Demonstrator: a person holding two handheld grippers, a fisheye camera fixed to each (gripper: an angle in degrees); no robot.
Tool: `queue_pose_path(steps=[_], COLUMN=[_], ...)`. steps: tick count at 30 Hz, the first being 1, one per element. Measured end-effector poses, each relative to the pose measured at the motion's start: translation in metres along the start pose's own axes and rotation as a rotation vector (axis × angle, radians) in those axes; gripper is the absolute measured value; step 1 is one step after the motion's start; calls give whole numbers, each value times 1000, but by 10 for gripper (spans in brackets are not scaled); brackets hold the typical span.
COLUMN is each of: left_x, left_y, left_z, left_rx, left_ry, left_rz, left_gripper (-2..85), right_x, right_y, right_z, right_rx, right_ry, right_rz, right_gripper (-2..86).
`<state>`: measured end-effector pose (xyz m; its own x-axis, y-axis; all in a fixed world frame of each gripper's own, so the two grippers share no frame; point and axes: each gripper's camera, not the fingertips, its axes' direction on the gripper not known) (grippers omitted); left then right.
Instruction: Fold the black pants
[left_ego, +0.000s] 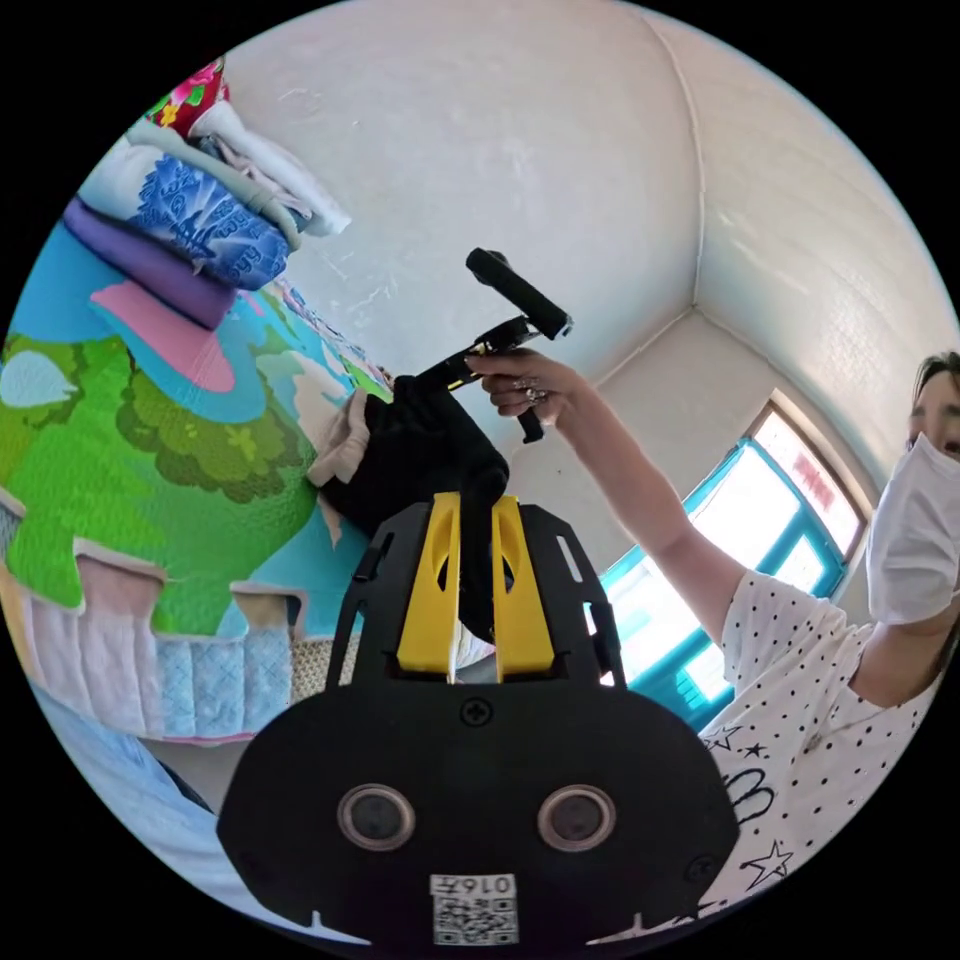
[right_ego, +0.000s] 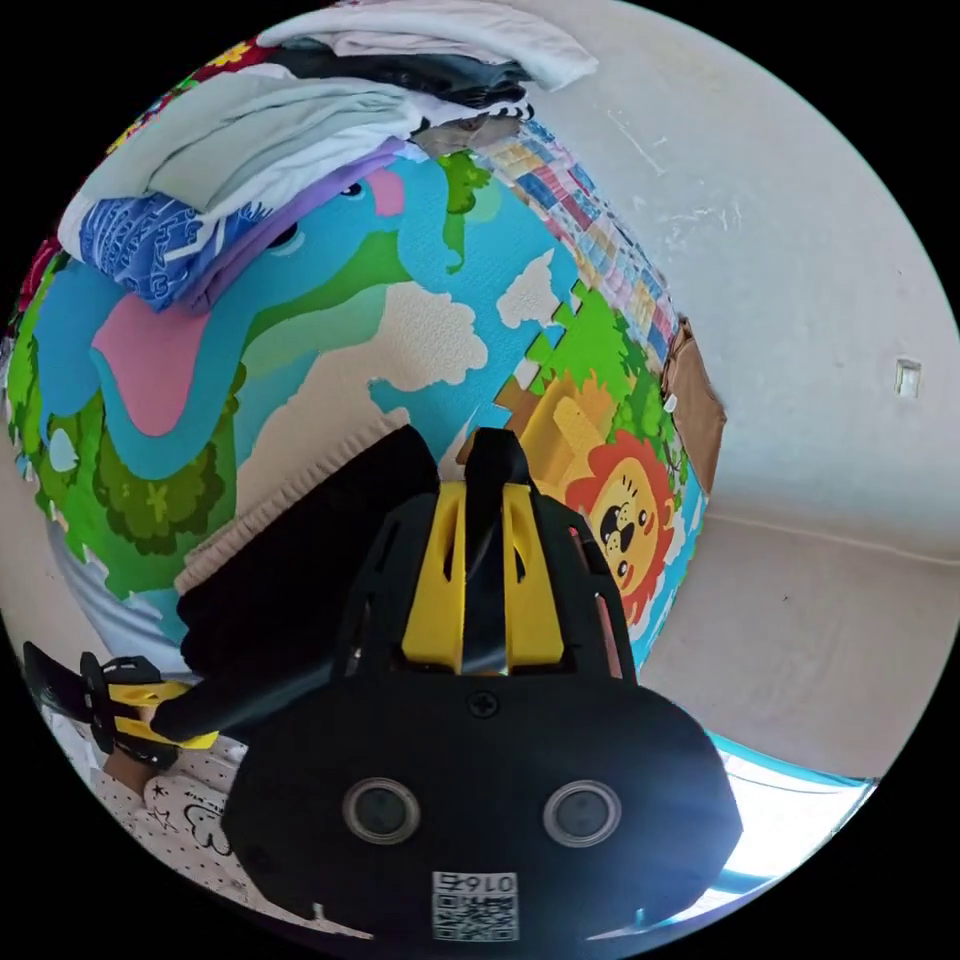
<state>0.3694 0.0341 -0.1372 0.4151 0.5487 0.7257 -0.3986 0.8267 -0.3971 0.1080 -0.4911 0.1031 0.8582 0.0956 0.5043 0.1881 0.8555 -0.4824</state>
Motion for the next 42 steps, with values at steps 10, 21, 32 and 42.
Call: queue_pose_path(steps=[10,21,32,42], left_x=[-4,23,120,108], left_y=[-1,1,-36,-63], left_z=[1,1,-13,109], left_rx=[16,-2,29,-250], left_ry=[-8,-128,-100,-608], left_rz=[-11,84,355,408], left_gripper=[49,45,-9,-10], right_x=[64,121,85,102], right_y=[63,115,93,104], right_z=[-42,52,124,154], right_rx=[407,518,476,475], right_ry=[-111,-597,-559,-537], right_rz=[55,18,-88,-81], right_gripper=[169,-1,-4,-4])
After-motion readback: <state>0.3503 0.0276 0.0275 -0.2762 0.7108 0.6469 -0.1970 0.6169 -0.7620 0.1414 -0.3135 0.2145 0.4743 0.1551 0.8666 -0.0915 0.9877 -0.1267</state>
